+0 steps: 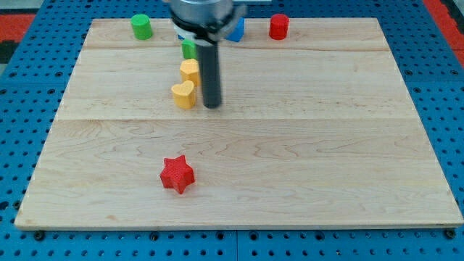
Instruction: Move the red star diagonally to the yellow heart
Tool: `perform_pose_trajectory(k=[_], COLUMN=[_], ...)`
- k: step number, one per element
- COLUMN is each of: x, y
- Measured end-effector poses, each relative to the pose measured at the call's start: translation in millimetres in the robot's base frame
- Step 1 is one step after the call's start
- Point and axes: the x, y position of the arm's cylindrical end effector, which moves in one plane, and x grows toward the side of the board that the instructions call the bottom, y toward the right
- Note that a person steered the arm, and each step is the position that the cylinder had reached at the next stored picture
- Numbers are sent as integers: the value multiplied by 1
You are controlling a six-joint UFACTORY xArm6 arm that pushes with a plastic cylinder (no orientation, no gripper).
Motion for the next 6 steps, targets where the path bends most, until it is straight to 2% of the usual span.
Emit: perform_pose_trajectory(k=[1,2,3,4,6], x=[101,151,150,136,136], y=[46,-1,-80,-101,-68])
